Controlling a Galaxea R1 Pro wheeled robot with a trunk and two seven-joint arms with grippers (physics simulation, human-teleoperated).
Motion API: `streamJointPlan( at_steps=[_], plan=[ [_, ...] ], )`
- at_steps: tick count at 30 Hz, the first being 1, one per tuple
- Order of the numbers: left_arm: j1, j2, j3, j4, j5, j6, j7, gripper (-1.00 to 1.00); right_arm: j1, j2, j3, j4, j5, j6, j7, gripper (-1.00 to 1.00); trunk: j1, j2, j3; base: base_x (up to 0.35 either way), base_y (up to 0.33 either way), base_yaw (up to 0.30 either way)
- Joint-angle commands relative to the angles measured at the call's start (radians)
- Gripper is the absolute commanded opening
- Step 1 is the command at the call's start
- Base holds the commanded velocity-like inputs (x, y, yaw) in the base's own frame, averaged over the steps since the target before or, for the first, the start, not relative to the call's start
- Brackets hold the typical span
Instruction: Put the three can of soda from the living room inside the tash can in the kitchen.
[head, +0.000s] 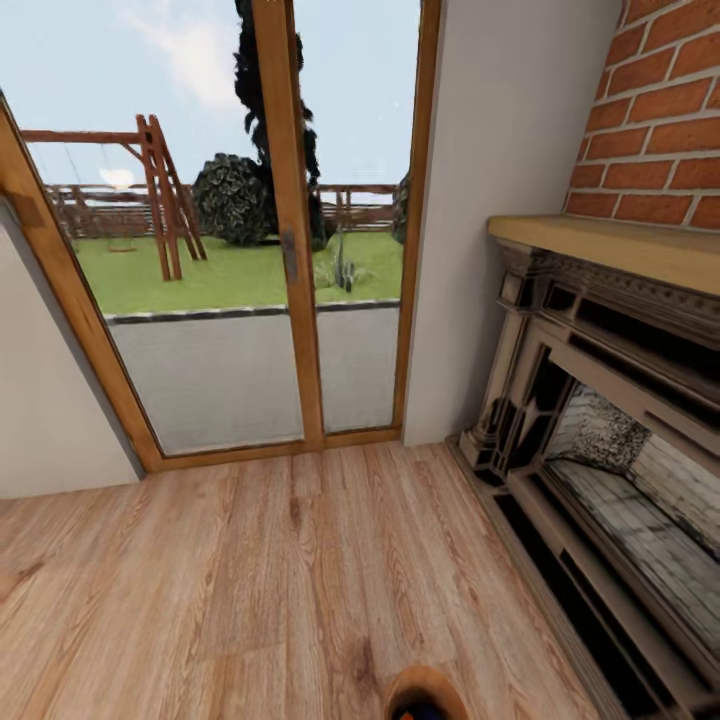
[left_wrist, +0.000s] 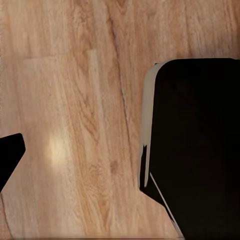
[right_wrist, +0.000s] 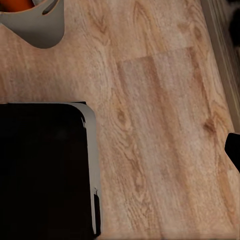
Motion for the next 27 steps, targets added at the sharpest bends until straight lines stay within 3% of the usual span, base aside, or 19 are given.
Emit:
streamJointPlan(
  at_steps=[1,8,15,27],
  plan=[
    [0.001,0.000,0.000,0.000,0.000,0.000,0.000,1.00,0.000,0.001,-0.001,0.000,0.000,0.000,0.000,1.00,-0.004,0.007,0.003,0.000,0.000,0.000],
    [0.004,-0.001,0.000,-0.001,0.000,-0.003,0.000,1.00,0.000,0.007,-0.002,0.002,0.000,0.001,0.000,1.00,-0.031,0.056,0.025,0.000,0.000,0.000],
    [0.004,0.000,0.001,-0.001,0.002,-0.003,0.000,1.00,0.000,0.009,-0.002,0.001,0.001,0.093,0.000,1.00,-0.058,0.105,0.047,0.000,0.000,0.000],
    [0.004,0.001,0.006,-0.001,0.003,-0.002,0.000,1.00,0.000,0.009,-0.001,0.001,0.001,0.118,0.000,1.00,-0.104,0.189,0.085,0.000,0.000,0.000]
  ],
)
